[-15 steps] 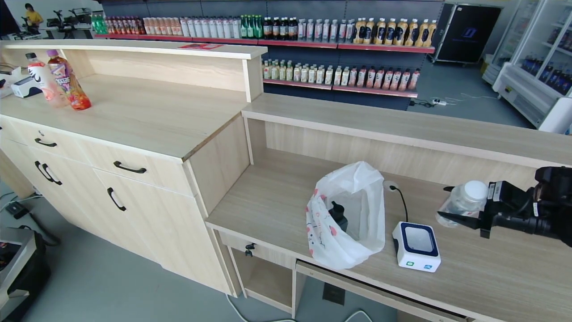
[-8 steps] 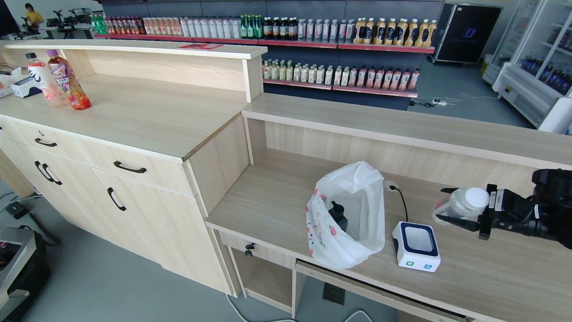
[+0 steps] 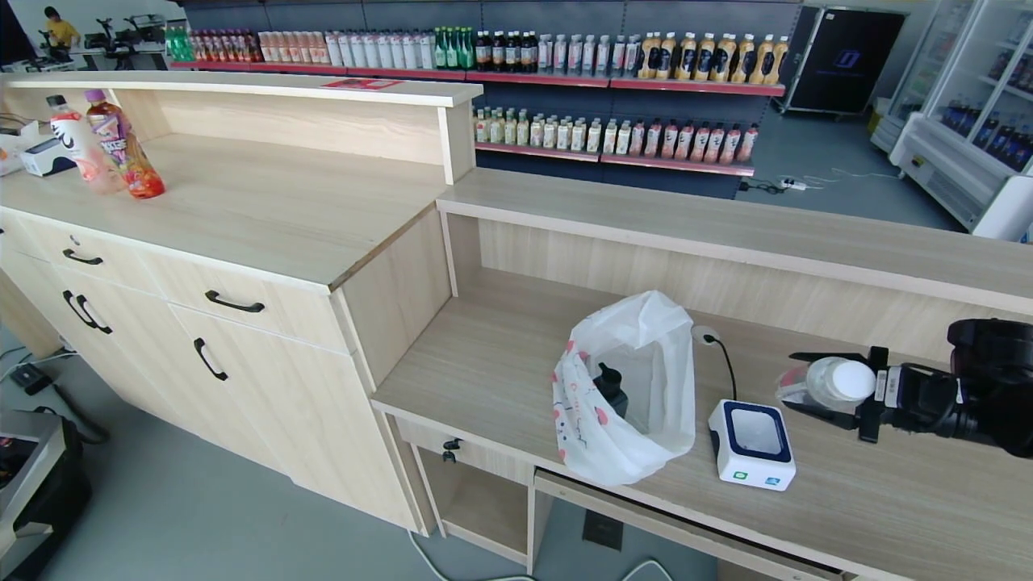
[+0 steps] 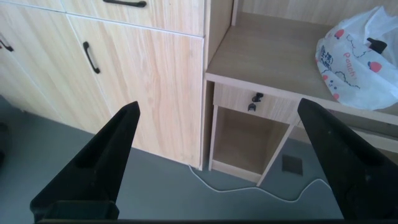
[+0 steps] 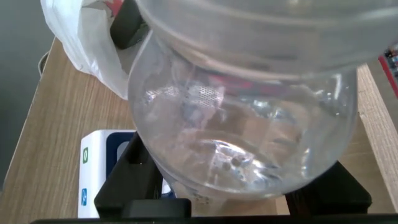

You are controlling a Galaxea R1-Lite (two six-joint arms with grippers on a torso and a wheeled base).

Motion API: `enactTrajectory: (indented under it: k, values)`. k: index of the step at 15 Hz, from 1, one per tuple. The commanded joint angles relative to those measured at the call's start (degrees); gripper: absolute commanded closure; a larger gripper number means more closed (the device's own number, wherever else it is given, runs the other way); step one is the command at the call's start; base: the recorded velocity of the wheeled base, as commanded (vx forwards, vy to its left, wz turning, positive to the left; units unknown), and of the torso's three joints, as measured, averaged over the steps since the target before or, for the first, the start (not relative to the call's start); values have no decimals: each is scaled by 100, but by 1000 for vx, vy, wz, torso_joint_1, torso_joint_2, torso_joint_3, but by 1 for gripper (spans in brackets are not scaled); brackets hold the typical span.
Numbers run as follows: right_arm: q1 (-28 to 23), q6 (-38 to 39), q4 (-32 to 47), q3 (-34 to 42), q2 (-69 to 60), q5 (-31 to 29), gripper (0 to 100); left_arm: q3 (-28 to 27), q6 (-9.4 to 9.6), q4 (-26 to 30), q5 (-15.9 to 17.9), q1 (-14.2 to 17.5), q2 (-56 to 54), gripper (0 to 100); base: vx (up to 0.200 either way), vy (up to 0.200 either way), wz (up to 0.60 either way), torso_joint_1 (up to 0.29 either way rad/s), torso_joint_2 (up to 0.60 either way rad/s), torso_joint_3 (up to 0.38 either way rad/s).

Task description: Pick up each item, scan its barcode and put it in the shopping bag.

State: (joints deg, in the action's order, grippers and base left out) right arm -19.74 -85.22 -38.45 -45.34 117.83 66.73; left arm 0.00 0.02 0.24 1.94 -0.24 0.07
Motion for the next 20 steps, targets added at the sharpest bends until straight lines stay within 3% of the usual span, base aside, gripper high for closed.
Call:
enactTrajectory:
  k: [1, 20]
  values:
    - [5, -3, -5, -98, 99, 7, 100, 0, 6, 2, 0, -2, 1, 0, 0, 0, 0, 0, 0, 0]
    - [31, -416, -5, -125, 433, 15, 100, 0, -2, 2, 0, -2, 1, 0, 0, 0, 0, 0, 0, 0]
